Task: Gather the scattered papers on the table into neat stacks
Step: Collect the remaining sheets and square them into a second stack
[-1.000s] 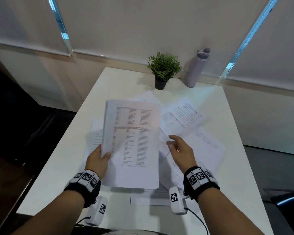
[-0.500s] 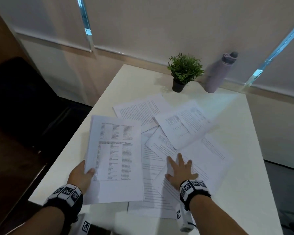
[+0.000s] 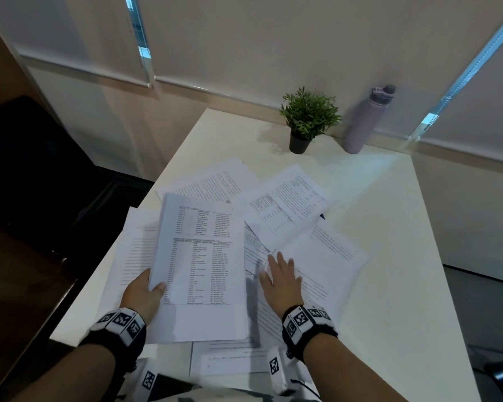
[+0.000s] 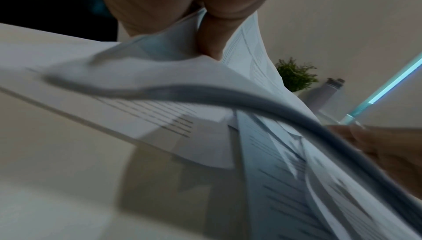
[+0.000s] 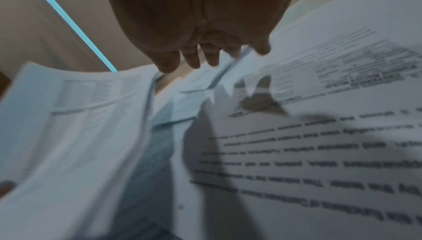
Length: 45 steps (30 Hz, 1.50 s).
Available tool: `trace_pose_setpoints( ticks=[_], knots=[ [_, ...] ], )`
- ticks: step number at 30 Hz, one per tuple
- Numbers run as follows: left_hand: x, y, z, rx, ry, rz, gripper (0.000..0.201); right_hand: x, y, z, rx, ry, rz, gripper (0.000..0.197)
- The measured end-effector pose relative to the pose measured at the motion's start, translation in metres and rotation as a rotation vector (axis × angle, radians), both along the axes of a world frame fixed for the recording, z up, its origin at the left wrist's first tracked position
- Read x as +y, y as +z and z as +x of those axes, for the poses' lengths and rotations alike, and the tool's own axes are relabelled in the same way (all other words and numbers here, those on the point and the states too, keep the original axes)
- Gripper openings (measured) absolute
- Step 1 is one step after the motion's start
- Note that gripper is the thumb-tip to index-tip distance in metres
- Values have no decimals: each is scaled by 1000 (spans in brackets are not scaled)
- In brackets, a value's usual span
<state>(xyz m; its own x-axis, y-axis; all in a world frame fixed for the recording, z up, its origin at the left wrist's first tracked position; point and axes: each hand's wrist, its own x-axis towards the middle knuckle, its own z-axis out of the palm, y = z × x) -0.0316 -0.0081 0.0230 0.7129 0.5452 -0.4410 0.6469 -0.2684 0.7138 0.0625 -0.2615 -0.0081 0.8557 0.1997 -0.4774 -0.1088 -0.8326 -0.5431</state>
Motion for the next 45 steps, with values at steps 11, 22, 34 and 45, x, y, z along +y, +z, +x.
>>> trace_pose_setpoints(
  ticks=[11,22,34,45],
  knots=[
    [-127,2,41,-114,-452,-160,47,-115,39,-5,-37,-631,390,17],
    [-87,-54,36,339,-501,453,83,-292,19,-22,-119,-778,-183,15],
    [-54,-51,40,273,-483,435,84,-166,12,17,-250,-363,-92,43],
    [8,-50,109,302,-608,526,58,-32,4,93,117,-281,297,52]
  ],
)
